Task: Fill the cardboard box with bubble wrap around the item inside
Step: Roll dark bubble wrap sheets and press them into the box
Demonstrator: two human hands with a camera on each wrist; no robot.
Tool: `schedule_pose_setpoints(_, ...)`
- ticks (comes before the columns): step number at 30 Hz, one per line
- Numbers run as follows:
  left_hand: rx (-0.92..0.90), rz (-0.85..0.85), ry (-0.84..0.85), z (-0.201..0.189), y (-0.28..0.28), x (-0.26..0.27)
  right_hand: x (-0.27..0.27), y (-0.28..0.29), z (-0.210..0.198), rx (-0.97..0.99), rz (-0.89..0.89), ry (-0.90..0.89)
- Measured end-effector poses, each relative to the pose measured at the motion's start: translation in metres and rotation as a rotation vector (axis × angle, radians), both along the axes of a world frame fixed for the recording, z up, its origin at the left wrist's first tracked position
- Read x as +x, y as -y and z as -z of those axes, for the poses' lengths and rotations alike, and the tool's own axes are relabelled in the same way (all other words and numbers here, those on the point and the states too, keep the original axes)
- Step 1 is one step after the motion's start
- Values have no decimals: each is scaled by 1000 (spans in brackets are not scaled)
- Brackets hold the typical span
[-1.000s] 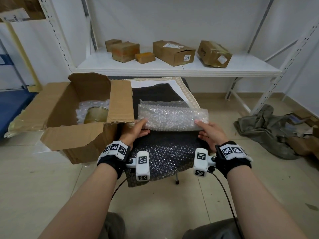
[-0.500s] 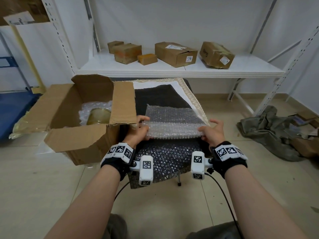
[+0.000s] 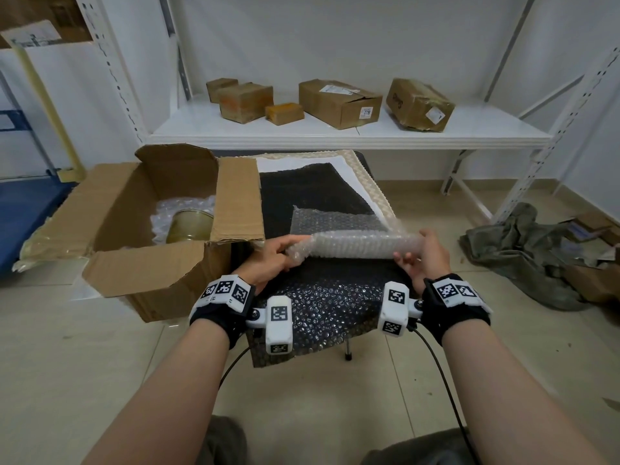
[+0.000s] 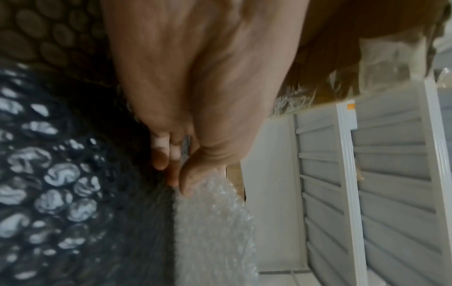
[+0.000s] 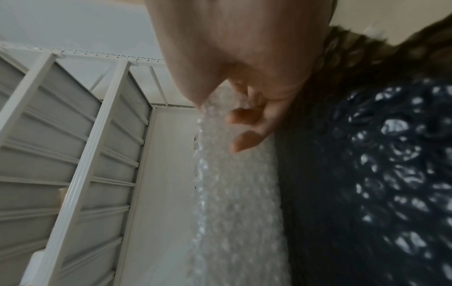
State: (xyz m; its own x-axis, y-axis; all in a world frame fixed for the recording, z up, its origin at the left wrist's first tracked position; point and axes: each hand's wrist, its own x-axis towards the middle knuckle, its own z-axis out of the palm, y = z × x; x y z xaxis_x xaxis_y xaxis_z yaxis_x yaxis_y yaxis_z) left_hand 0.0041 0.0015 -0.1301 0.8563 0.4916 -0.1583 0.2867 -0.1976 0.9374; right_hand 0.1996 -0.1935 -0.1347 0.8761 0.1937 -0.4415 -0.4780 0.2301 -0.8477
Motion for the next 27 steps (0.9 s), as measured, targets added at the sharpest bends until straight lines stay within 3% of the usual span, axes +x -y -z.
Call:
schedule_pose_setpoints(3,-1,-163,7,5,-3,5,-1,2,-3,13,-62,48)
schedule_pose_setpoints(9,5,-321,-8,16,-5,12,-1,-8,0,-450,-339,300)
schedule_pose_setpoints(16,76,-397,-109,23,-7,16,2,-14,13,-741,-258,403)
schedule_pose_setpoints(22,44,-435,-56,19,-7,16,1,-10,10,-677,-221,420)
schedule_pose_setpoints(27,-244,-427,51,13,-2,15,-4,-8,1,-431,-96,345)
